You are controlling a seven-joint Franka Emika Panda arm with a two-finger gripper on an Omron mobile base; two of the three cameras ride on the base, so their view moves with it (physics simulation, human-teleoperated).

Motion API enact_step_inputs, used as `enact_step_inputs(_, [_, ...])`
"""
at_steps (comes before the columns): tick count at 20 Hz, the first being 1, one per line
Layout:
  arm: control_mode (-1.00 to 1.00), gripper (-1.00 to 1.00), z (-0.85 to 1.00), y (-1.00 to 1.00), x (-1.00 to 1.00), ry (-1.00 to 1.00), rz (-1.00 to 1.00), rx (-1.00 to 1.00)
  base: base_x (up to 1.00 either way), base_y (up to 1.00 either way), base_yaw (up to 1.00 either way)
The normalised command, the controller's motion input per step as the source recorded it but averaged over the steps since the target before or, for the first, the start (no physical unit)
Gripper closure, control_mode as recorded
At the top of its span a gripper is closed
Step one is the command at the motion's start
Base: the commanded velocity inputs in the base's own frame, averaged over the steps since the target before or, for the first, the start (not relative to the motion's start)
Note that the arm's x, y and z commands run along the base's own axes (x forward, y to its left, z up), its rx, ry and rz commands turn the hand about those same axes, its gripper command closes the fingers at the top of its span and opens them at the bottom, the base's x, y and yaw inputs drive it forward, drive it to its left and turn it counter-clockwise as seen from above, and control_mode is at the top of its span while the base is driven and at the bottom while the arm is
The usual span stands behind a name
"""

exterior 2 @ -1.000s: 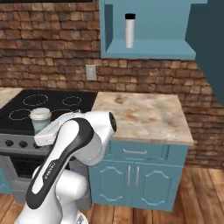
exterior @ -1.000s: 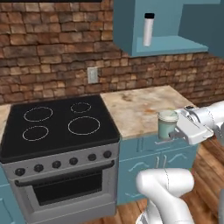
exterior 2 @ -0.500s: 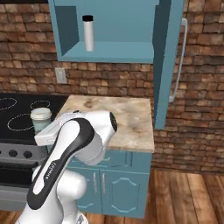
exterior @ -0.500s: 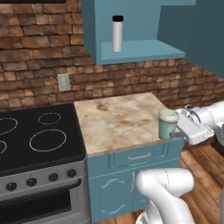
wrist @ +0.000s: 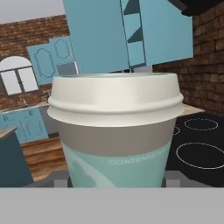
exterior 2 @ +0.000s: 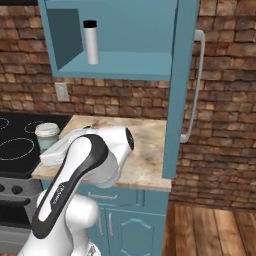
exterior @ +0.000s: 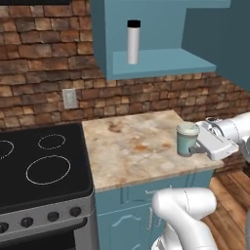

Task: Sort all alcoholic drinks to one cabinet, and non-alcoholic drinks to the other.

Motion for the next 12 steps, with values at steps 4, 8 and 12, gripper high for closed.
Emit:
enact_step_inputs(4, [1.00,1.00,0.00,0.00,0.00,0.00,0.00,0.00,0.31,0.00,0.13])
enact_step_inputs(8, [1.00,1.00,0.00,0.00,0.00,0.00,0.00,0.00,0.36,0.00,0.12])
enact_step_inputs(12, [1.00,1.00,0.00,0.00,0.00,0.00,0.00,0.00,0.39,0.00,0.08])
